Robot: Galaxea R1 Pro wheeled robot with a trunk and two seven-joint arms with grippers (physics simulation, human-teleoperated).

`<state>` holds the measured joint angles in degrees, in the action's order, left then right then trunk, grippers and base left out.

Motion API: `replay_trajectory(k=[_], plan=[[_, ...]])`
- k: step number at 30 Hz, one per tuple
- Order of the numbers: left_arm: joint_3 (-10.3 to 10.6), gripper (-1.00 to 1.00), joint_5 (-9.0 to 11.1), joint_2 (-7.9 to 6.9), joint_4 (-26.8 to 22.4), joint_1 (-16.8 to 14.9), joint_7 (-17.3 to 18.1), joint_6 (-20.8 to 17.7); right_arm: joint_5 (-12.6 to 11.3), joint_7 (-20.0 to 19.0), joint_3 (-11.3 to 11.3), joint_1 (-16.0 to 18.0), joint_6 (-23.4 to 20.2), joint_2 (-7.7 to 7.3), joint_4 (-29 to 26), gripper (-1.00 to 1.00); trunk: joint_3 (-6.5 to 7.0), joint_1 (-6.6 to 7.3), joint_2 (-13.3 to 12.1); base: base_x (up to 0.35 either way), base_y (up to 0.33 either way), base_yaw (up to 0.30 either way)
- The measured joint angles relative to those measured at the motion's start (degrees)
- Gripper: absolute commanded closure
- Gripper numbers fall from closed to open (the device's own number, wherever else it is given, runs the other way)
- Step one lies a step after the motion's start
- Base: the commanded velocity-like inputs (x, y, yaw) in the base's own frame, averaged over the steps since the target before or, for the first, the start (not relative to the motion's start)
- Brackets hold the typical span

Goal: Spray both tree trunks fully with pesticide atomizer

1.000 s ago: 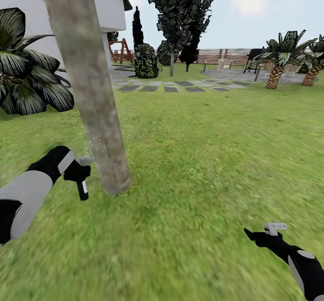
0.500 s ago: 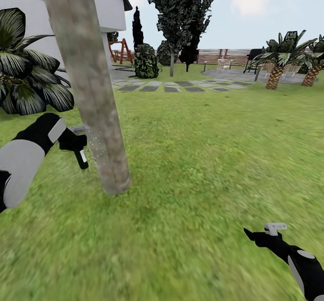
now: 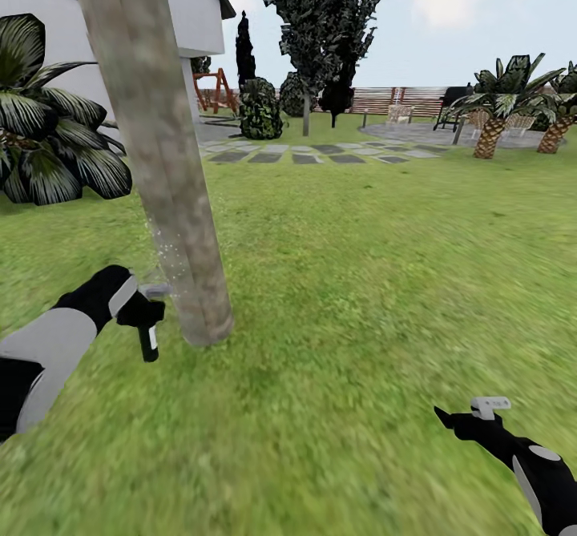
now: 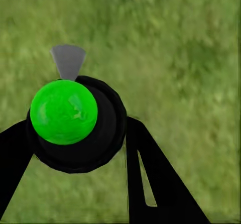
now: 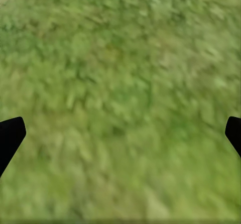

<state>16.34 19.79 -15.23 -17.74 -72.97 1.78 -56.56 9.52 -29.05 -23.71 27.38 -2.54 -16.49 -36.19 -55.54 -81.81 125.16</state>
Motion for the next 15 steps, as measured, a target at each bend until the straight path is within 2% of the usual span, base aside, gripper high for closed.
replay_trajectory(k=[2, 4, 7, 10, 12, 13, 15], plan=[[0.04, 1.0, -0.16, 0.08, 0.01, 2.62, 0.79, 3.17, 0.0, 0.04, 0.0, 0.0, 0.02, 0.0, 0.04, -1.0, 0.01, 0.0, 0.0, 0.0, 0.0, 0.0], [0.02, 1.0, -0.5, 0.05, 0.15, 5.58, 0.63, 8.8, 0.0, 0.03, 0.0, 0.0, 0.04, 0.0, 0.05, -1.0, 0.0, 0.0, 0.0, 0.0, 0.0, 0.0], [-0.08, 1.0, -0.67, -0.04, 0.55, 9.07, 0.28, 14.6, -0.01, 0.0, 0.0, 0.0, 0.09, 0.0, 0.06, -1.0, 0.0, 0.0, 0.0, 0.0, 0.0, 0.0], [-0.15, 1.0, -0.46, -0.09, 0.66, 12.33, 0.12, 18.32, -0.03, 0.0, -0.11, 0.0, 0.13, 0.0, 0.04, -1.0, 0.0, 0.0, 0.0, 0.0, 0.0, 0.0], [-0.16, 1.0, -0.09, 0.03, 0.69, 14.88, 0.19, 19.24, -0.08, 0.0, -0.2, 0.0, 0.09, -0.06, 0.01, -1.0, 0.0, 0.0, 0.0, 0.0, 0.0, 0.0], [-0.14, 1.0, 0.37, 0.09, 0.57, 16.19, 0.25, 19.48, -0.09, -0.04, -0.23, 0.0, 0.09, -0.07, -0.04, -1.0, 0.0, 0.0, 0.0, 0.0, 0.0, 0.0], [-0.07, 1.0, 2.6, 0.14, 0.36, 18.32, 0.18, 21.6, -0.09, -0.08, -0.26, 0.0, 0.06, -0.08, -0.14, -1.0, 0.01, 0.01, 0.0, 0.04, -0.054, 0.0]])
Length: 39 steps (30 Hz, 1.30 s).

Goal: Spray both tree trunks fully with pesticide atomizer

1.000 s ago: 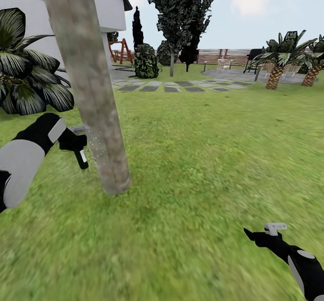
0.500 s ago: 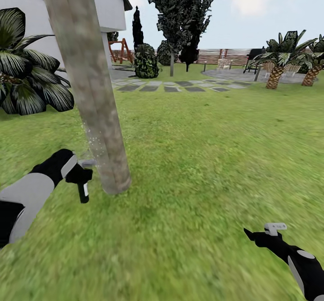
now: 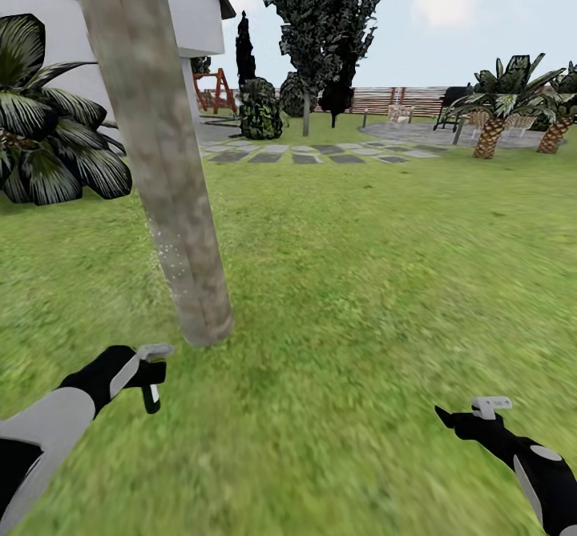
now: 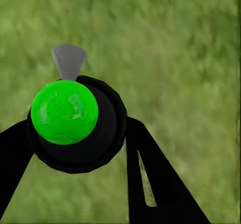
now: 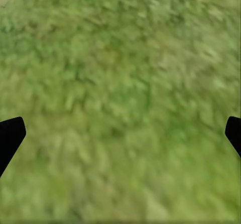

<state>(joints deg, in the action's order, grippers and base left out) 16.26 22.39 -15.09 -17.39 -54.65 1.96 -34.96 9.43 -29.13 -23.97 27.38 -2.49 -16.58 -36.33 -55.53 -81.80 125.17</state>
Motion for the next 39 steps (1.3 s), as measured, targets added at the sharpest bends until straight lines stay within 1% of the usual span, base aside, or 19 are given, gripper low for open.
replay_trajectory(k=[2, 6, 8, 9, 12, 14, 23, 34, 39], plan=[[0.13, 1.0, 1.45, -0.01, -0.25, 0.98, -0.04, 2.97, 0.02, -0.02, -0.02, 0.0, -0.04, 0.0, -0.03, -1.0, 0.01, 0.01, 0.0, 0.11, -0.186, 0.07], [0.23, 1.0, 1.9, 0.08, -0.19, 1.49, -0.12, 4.39, -0.04, 0.01, 0.01, 0.02, 0.01, 0.07, 0.11, -1.0, 0.07, 0.02, 0.0, 0.146, -0.231, 0.231], [0.26, 1.0, 1.99, 0.12, -0.27, 1.58, -0.15, 4.53, -0.04, 0.05, 0.05, 0.02, 0.02, 0.09, 0.13, -1.0, 0.12, 0.02, 0.0, 0.152, -0.239, 0.264], [0.28, 1.0, 2.16, 0.37, -0.3, 1.6, -0.13, 4.58, -0.04, 0.05, 0.06, 0.02, 0.02, 0.11, 0.13, -1.0, 0.16, 0.02, 0.0, 0.153, -0.24, 0.251], [0.29, 1.0, 1.64, 1.82, -0.3, 1.6, -0.19, 4.69, -0.05, 0.06, 0.02, 0.01, 0.02, 0.14, 0.12, -1.0, 0.26, 0.02, 0.0, 0.153, -0.24, 0.112], [0.32, 1.0, 1.38, 2.17, -0.29, 1.64, -0.2, 4.71, -0.06, 0.06, -0.02, 0.0, 0.06, 0.1, 0.05, -1.0, 0.27, 0.02, 0.0, 0.153, -0.24, 0.02], [0.24, 1.0, 1.2, 2.3, -0.28, 1.65, -0.2, 4.72, 0.01, 0.14, 0.0, 0.0, 0.11, 0.08, 0.11, -1.0, 0.28, 0.02, 0.0, 0.153, -0.24, 0.01], [0.23, 1.0, 1.2, 2.28, -0.31, 1.65, -0.2, 4.7, 0.04, 0.15, 0.06, 0.02, 0.1, 0.1, 0.16, -1.0, 0.51, 0.02, 0.0, 0.153, -0.24, 0.25], [0.24, 1.0, 1.2, 2.3, -0.29, 1.64, -0.2, 4.71, 0.03, 0.15, 0.06, 0.0, 0.1, 0.14, 0.19, -1.0, 0.55, 0.02, 0.0, 0.153, -0.24, 0.055]])
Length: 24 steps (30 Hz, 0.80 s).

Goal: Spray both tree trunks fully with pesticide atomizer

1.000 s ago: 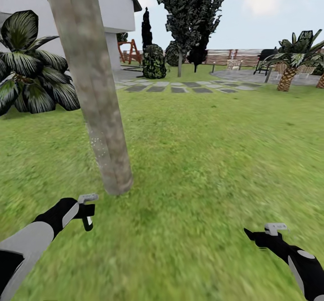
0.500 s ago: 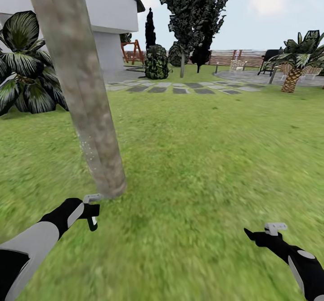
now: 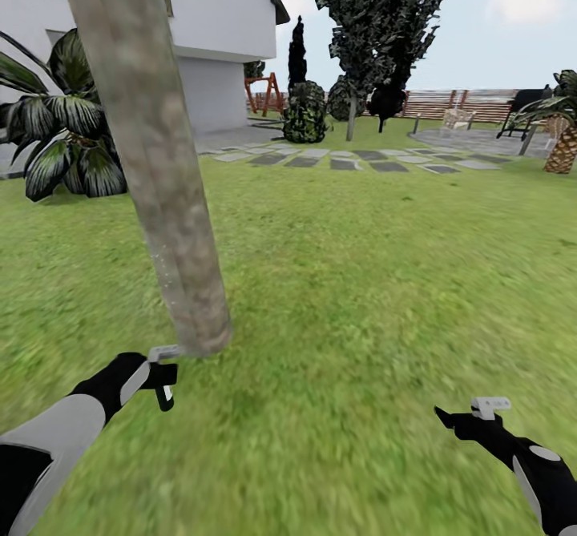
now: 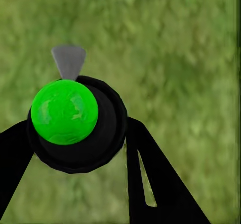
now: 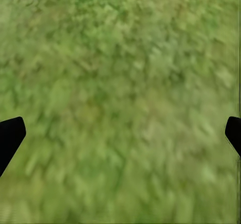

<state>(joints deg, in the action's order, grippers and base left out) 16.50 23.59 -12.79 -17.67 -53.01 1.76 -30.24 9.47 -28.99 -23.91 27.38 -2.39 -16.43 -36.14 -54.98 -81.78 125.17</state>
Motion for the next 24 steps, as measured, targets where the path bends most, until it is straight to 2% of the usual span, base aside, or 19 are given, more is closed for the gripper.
replay_trajectory(k=[7, 13, 15, 16, 18, 24], plan=[[0.0, 1.0, 0.0, 0.0, -0.01, 0.02, 0.03, 0.0, 0.0, 0.0, 0.0, 0.0, 0.0, 0.03, 0.01, -1.0, 0.0, 0.0, 0.0, 0.153, -0.24, 0.036], [0.05, 1.0, -0.11, -0.07, -0.02, -0.01, -0.08, -0.03, 0.01, 0.0, 0.06, 0.02, 0.01, 0.04, 0.03, -1.0, 0.0, 0.0, 0.0, 0.154, -0.24, 0.252], [-0.01, 1.0, -0.58, -0.16, 0.01, 0.0, -1.69, -0.08, 0.01, 0.0, 0.08, 0.02, 0.03, 0.04, 0.03, -1.0, 0.0, 0.0, 0.0, 0.16, -0.24, 0.275], [-0.12, 1.0, -0.91, -0.17, 0.02, 0.0, -3.83, -0.1, 0.01, 0.0, 0.09, 0.02, 0.01, 0.04, 0.03, -1.0, 0.0, 0.0, 0.0, 0.161, -0.24, 0.276], [-0.12, 1.0, -0.38, -0.11, 0.04, 0.01, -6.31, -0.07, 0.02, 0.0, 0.08, 0.02, 0.0, 0.04, 0.03, -1.0, 0.0, 0.0, 0.0, 0.162, -0.24, 0.256], [-0.12, 1.0, 0.08, 0.0, 0.03, 0.0, -6.93, -0.13, 0.0, 0.0, 0.09, 0.0, 0.0, 0.03, 0.05, -1.0, 0.0, 0.0, 0.0, 0.162, -0.24, 0.034]])
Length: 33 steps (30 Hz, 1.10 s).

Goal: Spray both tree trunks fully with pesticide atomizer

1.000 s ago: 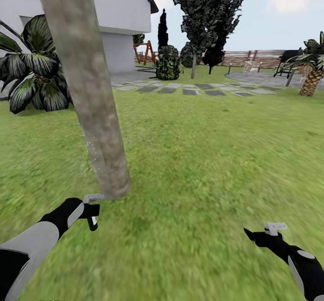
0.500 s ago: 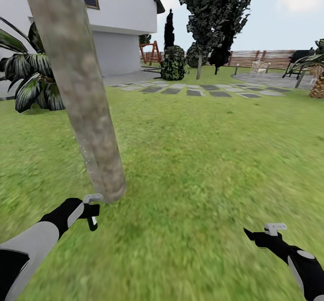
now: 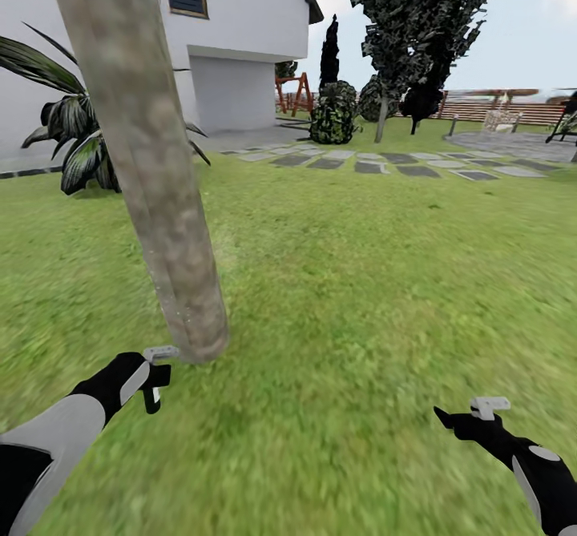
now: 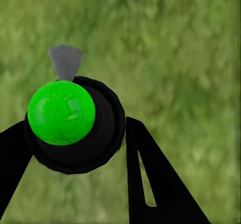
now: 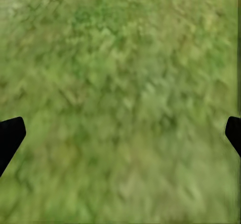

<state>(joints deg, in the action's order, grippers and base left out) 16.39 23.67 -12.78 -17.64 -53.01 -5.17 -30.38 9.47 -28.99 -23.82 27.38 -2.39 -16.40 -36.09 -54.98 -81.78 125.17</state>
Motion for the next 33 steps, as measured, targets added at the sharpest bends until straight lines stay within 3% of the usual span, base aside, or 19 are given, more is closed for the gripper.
replay_trajectory(k=[14, 22, 33], plan=[[0.0, 1.0, -0.05, -0.02, -0.08, 0.0, -0.1, -0.02, 0.01, 0.0, 0.0, 0.02, 0.05, 0.1, -0.01, -1.0, 0.0, 0.0, 0.0, 0.15, -0.243, 0.213], [0.0, 1.0, -0.06, 0.0, -0.06, -0.01, -0.1, -0.09, 0.01, 0.0, 0.0, 0.0, 0.05, 0.09, -0.04, -1.0, 0.0, -0.02, 0.0, 0.011, -0.27, 0.093], [0.0, 1.0, -0.08, -0.02, -0.08, 0.0, -0.17, -0.11, 0.02, 0.0, 0.0, 0.02, 0.05, 0.1, -0.01, -1.0, 0.0, -0.02, 0.0, 0.001, -0.272, 0.264]])
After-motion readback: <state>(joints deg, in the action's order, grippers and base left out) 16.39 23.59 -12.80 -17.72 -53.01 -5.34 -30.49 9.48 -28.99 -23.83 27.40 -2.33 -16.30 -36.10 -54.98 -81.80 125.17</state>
